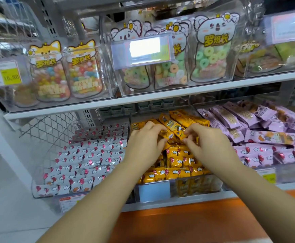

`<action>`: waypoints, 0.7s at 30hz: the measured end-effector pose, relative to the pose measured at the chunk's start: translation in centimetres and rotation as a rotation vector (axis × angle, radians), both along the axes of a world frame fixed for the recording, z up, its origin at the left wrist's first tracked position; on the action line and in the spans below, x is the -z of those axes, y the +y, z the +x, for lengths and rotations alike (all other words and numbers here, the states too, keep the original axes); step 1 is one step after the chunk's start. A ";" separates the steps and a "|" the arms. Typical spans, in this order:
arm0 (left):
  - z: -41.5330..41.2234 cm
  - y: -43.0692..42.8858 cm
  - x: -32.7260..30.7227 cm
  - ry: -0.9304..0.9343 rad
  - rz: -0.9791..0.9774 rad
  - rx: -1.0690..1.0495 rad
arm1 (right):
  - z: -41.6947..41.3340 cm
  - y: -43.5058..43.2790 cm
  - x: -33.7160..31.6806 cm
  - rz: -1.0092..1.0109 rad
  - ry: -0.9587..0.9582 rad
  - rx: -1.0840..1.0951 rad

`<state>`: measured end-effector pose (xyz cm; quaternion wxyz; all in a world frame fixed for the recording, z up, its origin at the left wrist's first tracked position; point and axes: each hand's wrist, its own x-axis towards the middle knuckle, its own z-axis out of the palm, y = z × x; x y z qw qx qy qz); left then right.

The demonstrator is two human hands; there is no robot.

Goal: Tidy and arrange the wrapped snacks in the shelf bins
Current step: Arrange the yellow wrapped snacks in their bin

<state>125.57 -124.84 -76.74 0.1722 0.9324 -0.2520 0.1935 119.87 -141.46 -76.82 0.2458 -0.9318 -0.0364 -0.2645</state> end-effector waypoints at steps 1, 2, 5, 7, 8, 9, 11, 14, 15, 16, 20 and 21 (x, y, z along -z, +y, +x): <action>0.3 -0.5 -0.1 0.005 -0.012 -0.022 | 0.0 -0.1 0.0 -0.001 0.046 0.029; 0.8 -0.9 -0.2 0.017 -0.009 -0.052 | -0.1 -0.2 0.0 -0.012 0.104 0.045; 2.4 -1.6 -0.9 0.109 -0.009 -0.154 | -0.2 0.0 0.0 0.024 0.227 0.002; 3.5 -1.7 -1.1 0.195 -0.023 -0.176 | 0.0 0.1 0.1 0.046 0.265 -0.028; 3.9 -1.7 -1.0 0.228 -0.027 -0.167 | 0.1 0.1 0.1 0.049 0.277 -0.032; 4.2 -1.7 -0.8 0.245 -0.030 -0.151 | 0.2 0.1 0.2 0.058 0.281 -0.037; 4.4 -1.8 -0.5 0.236 -0.027 -0.124 | 0.4 0.0 0.3 0.090 0.282 -0.046; 4.9 -2.3 -0.4 0.194 0.032 -0.146 | 0.8 -0.2 0.4 0.134 0.295 -0.043; 5.1 -2.5 -0.4 0.203 0.048 -0.149 | 0.9 -0.2 0.4 0.151 0.301 -0.045; 5.4 -2.6 -0.4 0.232 0.043 -0.141 | 0.9 -0.2 0.5 0.173 0.307 -0.055; 6.2 -3.0 -0.6 0.274 -0.081 -0.073 | 0.6 0.0 0.7 0.275 0.298 -0.110; 6.0 -3.0 -0.8 0.245 -0.124 -0.060 | 0.6 0.0 0.7 0.289 0.268 -0.100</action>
